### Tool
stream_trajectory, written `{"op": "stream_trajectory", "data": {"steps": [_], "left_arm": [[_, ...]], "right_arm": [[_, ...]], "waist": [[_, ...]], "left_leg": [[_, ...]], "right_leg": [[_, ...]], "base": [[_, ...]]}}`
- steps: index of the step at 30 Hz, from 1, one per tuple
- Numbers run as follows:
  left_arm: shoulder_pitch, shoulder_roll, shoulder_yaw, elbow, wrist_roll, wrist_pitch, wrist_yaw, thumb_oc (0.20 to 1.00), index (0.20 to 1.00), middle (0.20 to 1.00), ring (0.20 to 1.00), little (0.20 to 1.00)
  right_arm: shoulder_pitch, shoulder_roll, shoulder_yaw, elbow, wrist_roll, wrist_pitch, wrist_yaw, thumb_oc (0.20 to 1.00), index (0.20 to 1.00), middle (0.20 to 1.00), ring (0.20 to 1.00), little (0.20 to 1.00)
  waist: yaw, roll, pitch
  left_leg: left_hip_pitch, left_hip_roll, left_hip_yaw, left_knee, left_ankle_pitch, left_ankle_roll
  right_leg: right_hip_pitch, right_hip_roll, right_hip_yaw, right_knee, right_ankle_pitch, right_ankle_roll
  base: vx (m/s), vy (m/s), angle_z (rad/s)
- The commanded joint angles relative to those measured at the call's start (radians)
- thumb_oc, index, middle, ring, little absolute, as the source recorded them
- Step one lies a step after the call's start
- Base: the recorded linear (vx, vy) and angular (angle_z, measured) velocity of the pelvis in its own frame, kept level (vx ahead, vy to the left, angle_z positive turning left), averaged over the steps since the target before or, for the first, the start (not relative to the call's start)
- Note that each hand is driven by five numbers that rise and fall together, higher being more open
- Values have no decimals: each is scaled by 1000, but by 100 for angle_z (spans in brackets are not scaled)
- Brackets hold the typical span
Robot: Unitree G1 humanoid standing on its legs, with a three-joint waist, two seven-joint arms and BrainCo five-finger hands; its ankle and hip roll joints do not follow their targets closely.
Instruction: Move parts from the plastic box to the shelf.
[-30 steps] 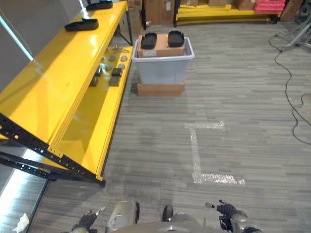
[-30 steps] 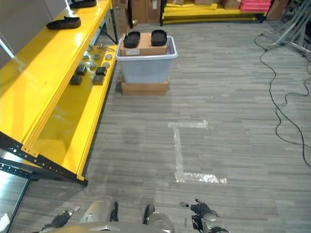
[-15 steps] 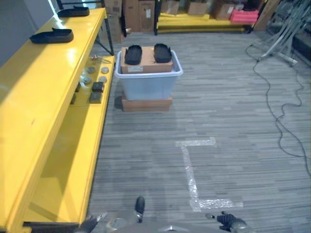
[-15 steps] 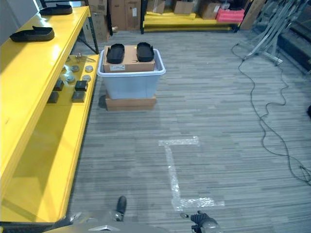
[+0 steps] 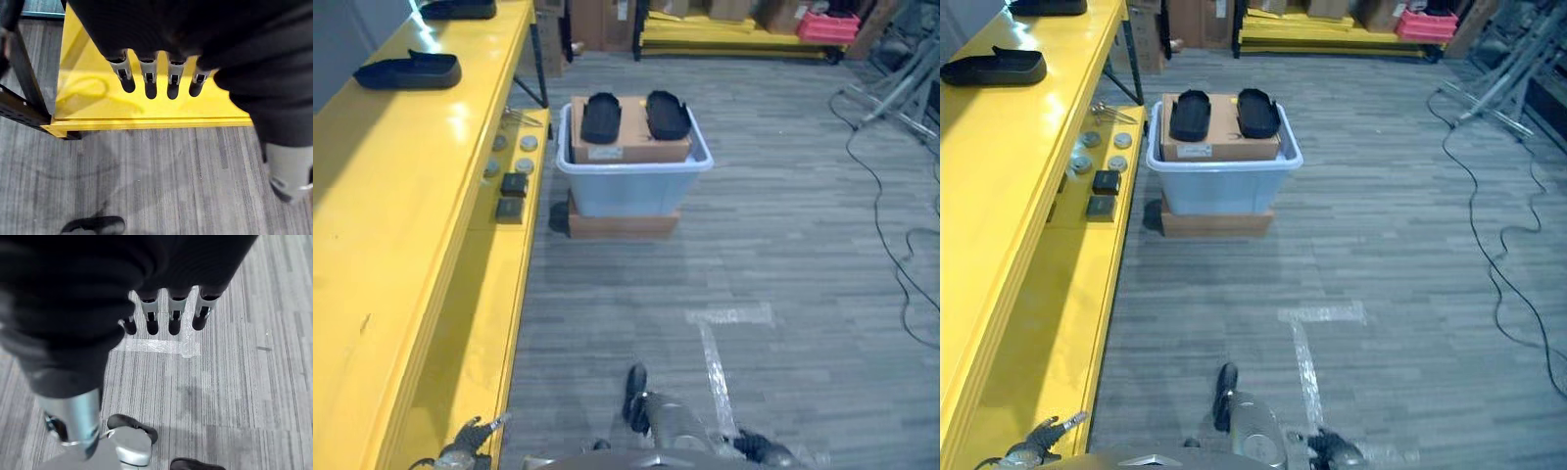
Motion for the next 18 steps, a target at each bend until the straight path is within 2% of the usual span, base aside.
{"op": "stream_trajectory", "data": {"steps": [1,2,3,4,5,6,8,9,10,11,12,15,16,17,18], "left_arm": [[-27,8,-16,-41,-5,-17,5,1000,1000,1000,1000,1000],[-31,7,-26,-44,0,-16,9,1000,1000,1000,1000,1000],[-32,6,-35,-45,5,-13,11,1000,1000,1000,1000,1000],[-30,3,-44,-41,8,-12,10,1000,1000,1000,1000,1000],[-26,-1,-49,-35,6,-10,10,1000,1000,1000,1000,1000],[-26,-2,-49,-35,6,-10,10,1000,1000,1000,1000,1000],[-13,-10,-56,-19,12,-8,5,1000,1000,1000,1000,1000],[9,-15,-56,-4,17,-6,11,1000,1000,1000,1000,1000],[18,-15,-51,5,14,-5,15,1000,1000,1000,1000,1000],[25,-15,-44,16,6,-5,18,1000,1000,1000,1000,1000],[33,-12,-39,24,4,-5,18,1000,1000,1000,1000,1000],[50,-7,-23,43,6,-4,13,1000,1000,1000,1000,1000],[60,-5,-20,35,1,-5,14,1000,1000,1000,1000,1000],[63,-3,-17,31,-2,-4,13,1000,1000,1000,1000,1000],[58,2,-14,24,-8,-3,15,1000,1000,1000,1000,1000]], "right_arm": [[-45,-63,5,-3,-5,-10,-24,1000,1000,1000,1000,1000],[-49,-68,-3,-2,5,-6,-32,1000,1000,1000,1000,1000],[-52,-72,-7,-3,13,-7,-37,1000,1000,1000,1000,1000],[-59,-80,-4,0,14,-3,-41,1000,1000,1000,1000,1000],[-63,-83,-2,-5,16,-3,-41,1000,1000,1000,1000,1000],[-63,-83,-2,-5,16,-3,-41,1000,1000,1000,1000,1000],[-75,-87,8,-14,19,-5,-43,1000,1000,1000,1000,1000],[-93,-93,20,-26,15,-12,-44,1000,1000,1000,1000,1000],[-104,-95,26,-31,11,-15,-45,1000,1000,1000,1000,1000],[-115,-96,34,-35,4,-20,-47,1000,1000,1000,1000,1000],[-122,-93,44,-36,-4,-22,-48,1000,1000,1000,1000,1000],[-136,-79,71,-47,-21,-26,-37,1000,1000,1000,1000,1000],[-140,-76,80,-49,-37,-29,-35,1000,1000,1000,1000,1000],[-146,-73,83,-49,-45,-27,-32,1000,1000,1000,1000,1000],[-158,-76,87,-54,-60,-25,-29,1000,1000,1000,1000,1000]], "waist": [[32,24,13],[45,8,39],[45,-7,44],[53,-15,51],[61,-21,50],[64,-16,52],[83,-18,47],[122,-5,50],[140,6,47],[155,15,41],[165,20,40],[187,25,15],[204,24,-3],[207,31,-6],[209,47,3]], "left_leg": [[-152,102,-73,360,158,-109],[-238,90,-42,538,206,-141],[-289,98,0,612,207,-136],[-341,108,29,653,186,-119],[-384,117,46,637,174,-102],[-384,123,48,643,168,-102],[-452,118,58,534,139,-79],[-447,86,7,315,114,-59],[-433,82,-43,182,121,-57],[-419,77,-100,62,159,-60],[-418,74,-129,13,184,-61],[-358,69,-173,-47,186,-43],[-323,59,-192,-74,173,-27],[-293,70,-183,-99,167,-18],[-273,84,-171,-104,160,-3]], "right_leg": [[170,-42,21,-146,-51,171],[214,-48,22,-168,-53,161],[235,-54,23,-188,-58,151],[259,-56,25,-199,-65,143],[279,-58,23,-210,-73,139],[282,-52,25,-211,-73,138],[313,-48,35,-229,-90,140],[334,-25,78,-232,-108,154],[353,-11,91,-233,-121,159],[363,3,104,-235,-131,162],[372,13,111,-227,-142,162],[381,24,127,-201,-169,167],[370,17,129,-133,-183,180],[346,13,125,-65,-180,196],[264,-7,128,73,-146,229]], "base": [[324,-237,36],[159,-177,16],[286,-260,24],[284,-209,19],[213,-128,-18],[228,-94,-33],[376,-58,-38],[507,1,-39],[504,19,-49],[337,-2,-68],[314,-20,-93],[306,24,-100],[440,108,-96],[257,120,-69],[101,67,-80]]}}
